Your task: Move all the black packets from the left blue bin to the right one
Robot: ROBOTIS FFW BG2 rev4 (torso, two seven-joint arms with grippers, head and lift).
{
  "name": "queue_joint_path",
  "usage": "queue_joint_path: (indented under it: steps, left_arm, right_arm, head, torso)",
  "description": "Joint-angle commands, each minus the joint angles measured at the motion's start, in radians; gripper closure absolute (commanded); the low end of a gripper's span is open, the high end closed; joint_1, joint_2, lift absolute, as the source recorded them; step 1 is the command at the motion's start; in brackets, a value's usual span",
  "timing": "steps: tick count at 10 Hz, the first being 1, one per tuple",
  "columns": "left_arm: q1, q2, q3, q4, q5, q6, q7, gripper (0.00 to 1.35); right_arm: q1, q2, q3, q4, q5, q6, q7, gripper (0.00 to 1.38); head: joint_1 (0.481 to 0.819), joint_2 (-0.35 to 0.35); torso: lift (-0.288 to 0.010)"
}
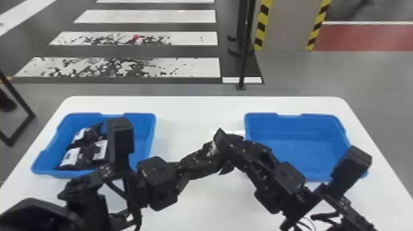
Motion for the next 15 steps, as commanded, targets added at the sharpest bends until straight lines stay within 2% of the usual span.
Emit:
queue_joint_path:
  steps: [1, 2, 3, 4, 9, 11, 12, 14, 15]
  left_arm:
    - [-0.002, 0.000, -0.001, 0.000, -0.005, -0.005, 0.000, 1.19]
    - [0.000, 0.000, -0.001, 0.000, -0.005, -0.005, 0.000, 1.19]
    - [0.000, 0.000, 0.003, 0.000, -0.009, -0.005, 0.000, 1.19]
    - [0.003, 0.000, 0.009, 0.000, -0.013, -0.005, 0.000, 1.19]
    - [0.008, -0.002, 0.021, 0.000, -0.011, -0.002, 0.000, 1.19]
    - [0.003, -0.002, 0.017, 0.000, -0.011, 0.003, 0.000, 1.19]
    - [0.003, -0.002, 0.015, 0.000, -0.011, 0.005, 0.000, 1.19]
    - [0.005, 0.000, 0.015, 0.000, -0.007, 0.005, 0.000, 1.19]
    - [0.005, 0.000, 0.017, 0.000, -0.007, 0.005, 0.000, 1.19]
  right_arm:
    - [-0.005, 0.000, 0.002, 0.014, -0.036, 0.015, 0.002, 1.28]
    - [-0.005, 0.005, 0.002, 0.044, -0.100, 0.022, 0.000, 0.99]
    - [0.000, 0.006, -0.018, 0.044, -0.098, 0.002, 0.000, 0.43]
    - [0.010, 0.006, -0.042, 0.034, -0.096, 0.002, 0.000, 0.15]
    - [0.017, 0.008, -0.058, 0.026, -0.092, 0.010, 0.000, 0.13]
    - [0.005, 0.008, -0.046, 0.026, -0.090, 0.015, 0.002, 0.16]
    - [-0.003, 0.008, -0.042, 0.031, -0.092, 0.029, 0.002, 0.33]
    - [-0.005, 0.008, -0.042, 0.031, -0.088, 0.059, 0.002, 1.05]
    - [-0.005, 0.008, -0.042, 0.029, -0.082, 0.061, 0.002, 1.29]
  head:
    - [0.695, 0.014]
    - [0.695, 0.015]
    - [0.695, 0.018]
    - [0.695, 0.017]
    - [0.695, -0.007]
    - [0.695, -0.007]
    - [0.695, -0.005]
    - [0.695, 0.005]
    - [0.695, 0.007]
  torso:
    - [-0.140]
    - [-0.140]
    - [-0.140]
    - [-0.140]
    - [-0.140]
    - [-0.140]
    - [-0.140]
    - [-0.140]
    - [-0.140]
